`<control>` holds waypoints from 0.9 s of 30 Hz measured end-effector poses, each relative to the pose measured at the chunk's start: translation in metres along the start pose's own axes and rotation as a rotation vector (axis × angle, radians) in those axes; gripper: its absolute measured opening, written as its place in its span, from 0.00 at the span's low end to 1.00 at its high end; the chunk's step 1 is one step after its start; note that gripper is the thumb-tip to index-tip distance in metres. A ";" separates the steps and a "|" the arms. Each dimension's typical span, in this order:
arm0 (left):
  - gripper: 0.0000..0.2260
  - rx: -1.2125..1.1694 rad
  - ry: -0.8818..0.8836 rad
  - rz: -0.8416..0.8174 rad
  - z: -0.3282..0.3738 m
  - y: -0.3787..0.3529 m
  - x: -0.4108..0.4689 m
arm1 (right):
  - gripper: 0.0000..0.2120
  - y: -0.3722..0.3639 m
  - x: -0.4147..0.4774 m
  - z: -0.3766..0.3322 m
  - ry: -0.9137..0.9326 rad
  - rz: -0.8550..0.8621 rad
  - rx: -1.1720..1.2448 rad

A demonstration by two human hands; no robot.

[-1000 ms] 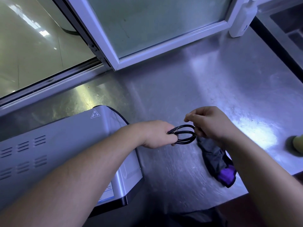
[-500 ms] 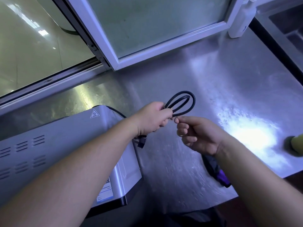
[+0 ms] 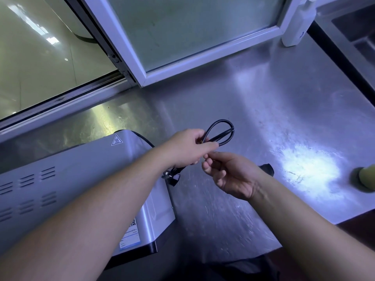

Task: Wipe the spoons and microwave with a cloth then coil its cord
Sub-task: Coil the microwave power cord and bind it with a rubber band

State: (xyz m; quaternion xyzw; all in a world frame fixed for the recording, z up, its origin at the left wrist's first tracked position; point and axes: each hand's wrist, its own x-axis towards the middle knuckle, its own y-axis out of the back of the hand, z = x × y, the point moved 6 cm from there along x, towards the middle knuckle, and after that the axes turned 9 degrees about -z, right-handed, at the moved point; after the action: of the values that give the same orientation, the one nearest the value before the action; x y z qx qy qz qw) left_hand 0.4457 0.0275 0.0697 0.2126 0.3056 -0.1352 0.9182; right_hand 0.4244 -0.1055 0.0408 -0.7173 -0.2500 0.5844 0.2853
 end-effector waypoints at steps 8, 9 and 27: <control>0.20 0.105 0.066 0.031 -0.012 0.006 0.000 | 0.05 0.016 -0.002 -0.005 0.027 0.113 -0.158; 0.22 0.109 0.079 0.032 -0.014 0.006 0.000 | 0.05 0.019 -0.003 -0.007 0.043 0.115 -0.170; 0.17 0.334 0.131 -0.059 -0.026 -0.004 0.002 | 0.12 0.020 0.000 -0.042 0.484 0.151 -0.323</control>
State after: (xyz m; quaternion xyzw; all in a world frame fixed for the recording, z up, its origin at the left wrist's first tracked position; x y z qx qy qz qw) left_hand 0.4324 0.0360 0.0479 0.3615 0.3439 -0.1967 0.8440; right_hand 0.4658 -0.1250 0.0334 -0.8883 -0.2105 0.3688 0.1747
